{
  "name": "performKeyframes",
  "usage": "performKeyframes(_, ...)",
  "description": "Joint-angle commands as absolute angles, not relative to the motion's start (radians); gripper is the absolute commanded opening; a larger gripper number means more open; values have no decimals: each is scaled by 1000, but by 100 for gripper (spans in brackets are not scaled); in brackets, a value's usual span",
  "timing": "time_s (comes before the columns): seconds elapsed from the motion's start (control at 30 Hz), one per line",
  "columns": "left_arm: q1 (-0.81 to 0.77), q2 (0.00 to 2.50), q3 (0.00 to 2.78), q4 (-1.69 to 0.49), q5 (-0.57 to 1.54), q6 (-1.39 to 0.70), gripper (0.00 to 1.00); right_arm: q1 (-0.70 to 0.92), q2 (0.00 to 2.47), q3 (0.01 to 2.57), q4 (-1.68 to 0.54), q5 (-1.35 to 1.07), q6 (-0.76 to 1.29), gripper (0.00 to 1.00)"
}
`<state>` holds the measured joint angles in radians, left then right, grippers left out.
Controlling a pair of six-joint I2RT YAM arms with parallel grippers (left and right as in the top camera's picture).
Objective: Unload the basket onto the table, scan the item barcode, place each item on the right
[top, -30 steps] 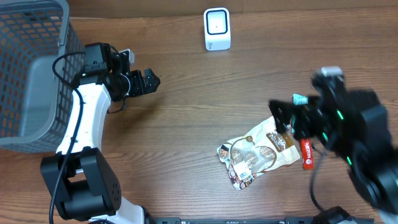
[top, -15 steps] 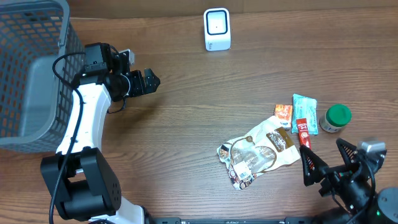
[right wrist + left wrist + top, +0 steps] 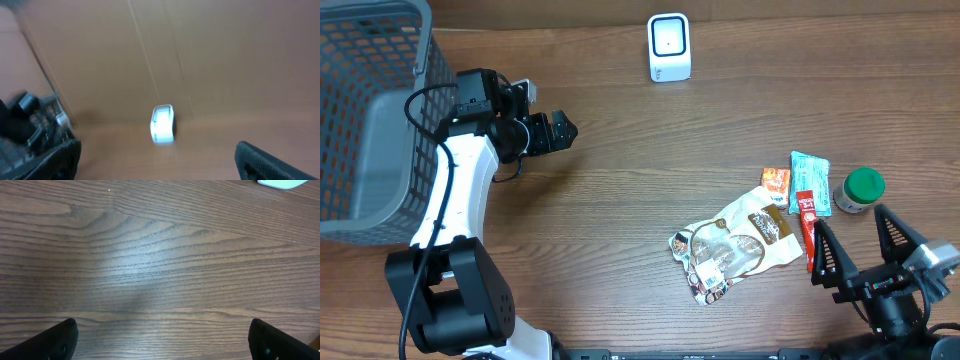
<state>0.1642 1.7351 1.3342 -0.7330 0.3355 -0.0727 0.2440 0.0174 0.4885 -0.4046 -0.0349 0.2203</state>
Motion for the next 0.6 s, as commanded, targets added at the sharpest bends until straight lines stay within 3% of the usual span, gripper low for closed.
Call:
performKeyframes(0.0,163,1739,1351,-732,332,-79,100,236,3,439,-240,-68,123,100)
performKeyframes(0.17,163,1739,1351,-732,332,-78,100,202,3,359,7,-76,99,100)
performKeyframes(0.57,163,1739,1351,-732,332,-79,100,128,3,162,263,-113,99,100)
